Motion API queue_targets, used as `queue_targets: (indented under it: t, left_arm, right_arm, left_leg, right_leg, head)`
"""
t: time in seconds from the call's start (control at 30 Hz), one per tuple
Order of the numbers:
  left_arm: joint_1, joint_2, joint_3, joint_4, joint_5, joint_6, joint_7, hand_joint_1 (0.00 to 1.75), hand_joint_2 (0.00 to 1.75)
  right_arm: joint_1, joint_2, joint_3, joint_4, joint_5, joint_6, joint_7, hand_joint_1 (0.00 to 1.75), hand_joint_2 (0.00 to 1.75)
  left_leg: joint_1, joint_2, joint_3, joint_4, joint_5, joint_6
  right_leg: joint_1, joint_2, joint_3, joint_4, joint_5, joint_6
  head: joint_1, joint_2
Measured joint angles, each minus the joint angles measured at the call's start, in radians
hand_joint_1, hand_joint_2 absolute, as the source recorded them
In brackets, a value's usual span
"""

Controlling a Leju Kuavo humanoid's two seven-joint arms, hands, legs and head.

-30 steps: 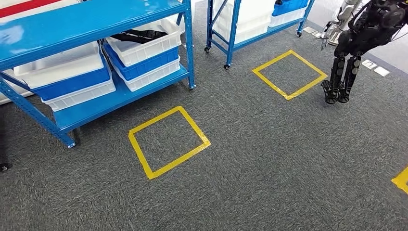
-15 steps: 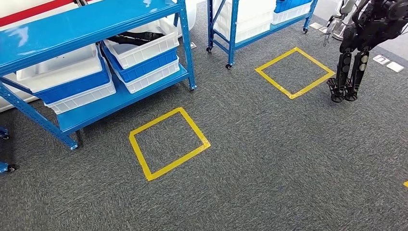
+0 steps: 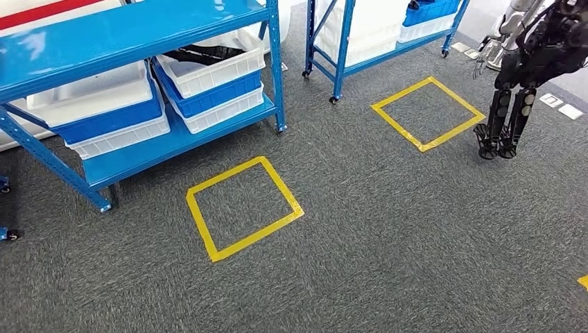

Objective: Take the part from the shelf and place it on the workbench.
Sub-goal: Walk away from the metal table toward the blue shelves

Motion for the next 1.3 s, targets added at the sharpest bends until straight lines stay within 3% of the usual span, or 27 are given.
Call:
queue_targets:
  t: [0.07, 0.1, 0.13, 0.2, 0.23, 0.3, 0.37, 0.43, 0.47, 0.57, 0.6, 0.63, 0.7, 0.77, 0.87, 0.93, 0.97, 1.03, 1.1, 1.13, 1.17, 1.2, 1.23, 1.27, 1.3]
  left_arm:
    - [0.000, -0.002, 0.000, 0.001, 0.000, 0.000, 0.000, 0.00, 0.00]
    - [0.000, -0.003, 0.000, 0.001, 0.000, 0.000, 0.000, 0.00, 0.00]
    - [0.000, -0.004, 0.001, 0.001, 0.000, 0.000, 0.000, 0.00, 0.00]
    - [0.001, -0.006, 0.003, 0.002, 0.001, 0.000, 0.000, 0.00, 0.00]
    - [0.000, -0.007, 0.005, 0.002, 0.002, 0.000, -0.001, 0.00, 0.00]
    - [0.000, -0.007, 0.010, 0.002, 0.006, -0.001, -0.003, 0.00, 0.00]
    - [-0.001, -0.008, 0.013, 0.002, 0.011, -0.003, -0.005, 0.00, 0.00]
    - [-0.001, -0.008, 0.015, 0.002, 0.014, -0.005, -0.007, 0.00, 0.00]
    - [-0.001, -0.009, 0.015, 0.002, 0.015, -0.005, -0.007, 0.00, 0.00]
    - [0.000, -0.009, 0.016, 0.002, 0.017, -0.006, -0.008, 0.00, 0.00]
    - [0.001, -0.009, 0.016, 0.002, 0.018, -0.006, -0.009, 0.00, 0.00]
    - [0.002, -0.009, 0.016, 0.002, 0.019, -0.006, -0.009, 0.00, 0.00]
    - [0.002, -0.009, 0.016, 0.002, 0.021, -0.006, -0.012, 0.00, 0.00]
    - [0.000, -0.009, 0.017, 0.002, 0.025, -0.005, -0.015, 0.00, 0.00]
    - [-0.002, -0.008, 0.020, 0.002, 0.030, -0.005, -0.019, 0.00, 0.00]
    - [0.000, -0.009, 0.022, 0.002, 0.031, -0.006, -0.021, 0.00, 0.00]
    - [0.000, -0.009, 0.024, 0.002, 0.031, -0.006, -0.021, 0.00, 0.00]
    - [0.000, -0.009, 0.028, 0.002, 0.032, -0.007, -0.021, 0.00, 0.00]
    - [0.001, -0.009, 0.033, 0.002, 0.035, -0.007, -0.022, 0.00, 0.00]
    - [0.001, -0.009, 0.036, 0.002, 0.036, -0.007, -0.022, 0.00, 0.00]
    - [0.002, -0.009, 0.038, 0.002, 0.038, -0.007, -0.023, 0.00, 0.00]
    - [0.002, -0.010, 0.039, 0.002, 0.040, -0.008, -0.024, 0.00, 0.00]
    - [0.002, -0.011, 0.041, 0.002, 0.042, -0.008, -0.025, 0.00, 0.00]
    - [0.002, -0.011, 0.041, 0.002, 0.043, -0.009, -0.026, 0.00, 0.00]
    - [0.002, -0.011, 0.041, 0.002, 0.044, -0.009, -0.027, 0.00, 0.00]
  right_arm:
    - [0.000, -0.005, 0.000, 0.000, 0.002, -0.001, 0.001, 0.00, 1.75]
    - [0.001, -0.008, 0.000, 0.000, 0.003, -0.001, 0.001, 0.00, 1.75]
    - [0.002, -0.010, 0.000, 0.000, 0.005, -0.001, 0.001, 0.00, 1.75]
    - [0.004, -0.014, 0.000, 0.000, 0.008, -0.001, 0.001, 0.00, 1.75]
    - [0.004, -0.014, 0.000, 0.000, 0.009, -0.001, 0.001, 0.00, 1.75]
    - [0.001, -0.014, 0.000, 0.000, 0.013, -0.002, 0.001, 0.00, 1.75]
    - [-0.001, -0.015, 0.000, 0.000, 0.017, -0.003, 0.001, 0.00, 1.75]
    - [-0.001, -0.015, 0.000, 0.000, 0.019, -0.003, 0.001, 0.00, 1.75]
    - [-0.001, -0.015, 0.000, 0.000, 0.019, -0.003, 0.001, 0.00, 1.75]
    - [0.000, -0.015, 0.000, 0.000, 0.020, -0.003, 0.001, 0.00, 1.75]
    - [0.001, -0.015, 0.000, 0.000, 0.021, -0.003, 0.001, 0.00, 1.75]
    - [0.001, -0.016, 0.000, 0.000, 0.022, -0.003, 0.001, 0.00, 1.75]
    - [0.003, -0.015, 0.001, 0.000, 0.024, -0.003, 0.001, 0.00, 1.75]
    - [0.002, -0.014, 0.001, 0.000, 0.026, -0.003, 0.001, 0.00, 1.75]
    - [0.001, -0.012, 0.001, 0.000, 0.026, -0.003, 0.001, 0.00, 1.75]
    - [0.001, -0.012, 0.001, 0.000, 0.026, -0.003, 0.001, 0.00, 1.75]
    - [0.000, -0.012, 0.001, 0.000, 0.026, -0.003, 0.001, 0.00, 1.75]
    - [-0.002, -0.013, 0.001, 0.000, 0.029, -0.003, 0.001, 0.00, 1.75]
    - [0.000, -0.014, 0.001, 0.000, 0.034, -0.003, 0.001, 0.00, 1.75]
    - [0.002, -0.015, 0.001, 0.000, 0.037, -0.003, 0.001, 0.00, 1.75]
    - [0.005, -0.016, 0.001, 0.000, 0.039, -0.003, 0.002, 0.00, 1.75]
    - [0.007, -0.017, 0.001, 0.001, 0.041, -0.003, 0.002, 0.00, 1.75]
    - [0.008, -0.018, 0.001, 0.001, 0.042, -0.003, 0.003, 0.00, 1.75]
    - [0.008, -0.019, 0.001, 0.001, 0.043, -0.003, 0.003, 0.00, 1.75]
    - [0.007, -0.020, 0.001, 0.001, 0.044, -0.003, 0.003, 0.00, 1.75]
  left_leg:
    - [0.001, -0.003, 0.003, -0.001, -0.003, -0.006]
    - [0.002, -0.006, 0.005, 0.000, -0.006, -0.010]
    - [0.004, -0.009, 0.008, 0.002, -0.011, -0.016]
    - [0.010, -0.014, 0.014, 0.014, -0.023, -0.032]
    - [0.011, -0.015, 0.014, 0.024, -0.033, -0.042]
    - [0.011, -0.016, 0.012, 0.038, -0.049, -0.058]
    - [0.012, -0.016, 0.010, 0.043, -0.055, -0.068]
    - [0.017, -0.014, -0.002, 0.072, -0.073, -0.078]
    - [0.019, -0.013, -0.022, 0.114, -0.096, -0.085]
    - [0.025, -0.012, -0.129, 0.302, -0.169, -0.097]
    - [0.026, -0.012, -0.151, 0.328, -0.165, -0.097]
    - [0.026, -0.012, -0.154, 0.316, -0.140, -0.095]
    - [0.025, -0.011, -0.109, 0.198, -0.059, -0.084]
    - [0.018, -0.008, -0.059, 0.091, -0.021, -0.070]
    - [0.006, -0.010, -0.037, 0.049, -0.029, -0.047]
    - [0.008, -0.015, -0.014, 0.030, -0.028, -0.031]
    - [0.009, -0.016, -0.002, 0.024, -0.028, -0.027]
    - [0.008, -0.015, 0.009, 0.021, -0.032, -0.022]
    - [0.004, -0.016, 0.017, 0.022, -0.040, -0.021]
    - [0.003, -0.017, 0.024, 0.022, -0.046, -0.022]
    - [0.003, -0.019, 0.034, 0.023, -0.053, -0.025]
    - [0.003, -0.021, 0.045, 0.023, -0.062, -0.028]
    - [0.002, -0.022, 0.055, 0.024, -0.071, -0.033]
    - [0.001, -0.022, 0.062, 0.024, -0.080, -0.038]
    - [-0.001, -0.020, 0.067, 0.025, -0.089, -0.043]
  right_leg:
    - [-0.006, 0.003, -0.064, 0.110, -0.034, 0.006]
    - [-0.009, 0.003, -0.080, 0.129, -0.033, 0.015]
    - [-0.014, 0.004, -0.077, 0.109, -0.014, 0.027]
    - [-0.022, 0.003, -0.025, -0.016, 0.051, 0.051]
    - [-0.024, 0.004, 0.001, -0.074, 0.075, 0.054]
    - [-0.021, 0.006, 0.023, -0.117, 0.088, 0.039]
    - [-0.019, 0.008, 0.024, -0.114, 0.086, 0.018]
    - [-0.024, 0.008, 0.026, -0.116, 0.086, 0.006]
    - [-0.026, 0.008, 0.028, -0.117, 0.085, 0.002]
    - [-0.023, 0.007, 0.032, -0.117, 0.078, -0.009]
    - [-0.022, 0.007, 0.034, -0.117, 0.075, -0.011]
    - [-0.021, 0.008, 0.039, -0.117, 0.071, -0.012]
    - [-0.021, 0.009, 0.051, -0.118, 0.063, -0.009]
    - [-0.019, 0.010, 0.060, -0.121, 0.054, -0.001]
    - [-0.016, 0.007, 0.080, -0.116, 0.063, 0.025]
    - [-0.012, 0.006, 0.081, -0.086, 0.054, 0.032]
    - [-0.011, 0.006, 0.066, -0.053, 0.032, 0.027]
    - [-0.009, 0.007, 0.001, 0.061, -0.027, 0.014]
    - [-0.008, 0.007, -0.062, 0.148, -0.054, 0.015]
    - [-0.008, 0.007, -0.070, 0.140, -0.040, 0.021]
    - [-0.008, 0.007, -0.060, 0.093, -0.007, 0.032]
    - [-0.008, 0.007, -0.038, 0.021, 0.036, 0.044]
    - [-0.006, 0.007, -0.018, -0.044, 0.068, 0.048]
    - [-0.003, 0.005, -0.003, -0.092, 0.086, 0.044]
    - [-0.001, 0.003, 0.006, -0.114, 0.093, 0.032]
  head:
    - [0.000, 0.000]
    - [0.000, 0.000]
    - [0.000, 0.000]
    - [0.000, 0.000]
    - [0.001, 0.000]
    - [0.001, 0.000]
    - [-0.002, 0.000]
    - [-0.005, 0.000]
    - [-0.007, 0.000]
    - [-0.010, 0.000]
    - [-0.010, 0.000]
    - [-0.010, 0.000]
    - [-0.010, 0.000]
    - [-0.010, 0.000]
    - [-0.011, 0.000]
    - [-0.011, 0.000]
    - [-0.011, 0.000]
    - [-0.009, 0.000]
    - [-0.008, 0.000]
    - [-0.007, 0.000]
    - [-0.007, 0.000]
    - [-0.007, 0.000]
    - [-0.007, 0.000]
    - [-0.007, 0.000]
    - [-0.007, 0.000]
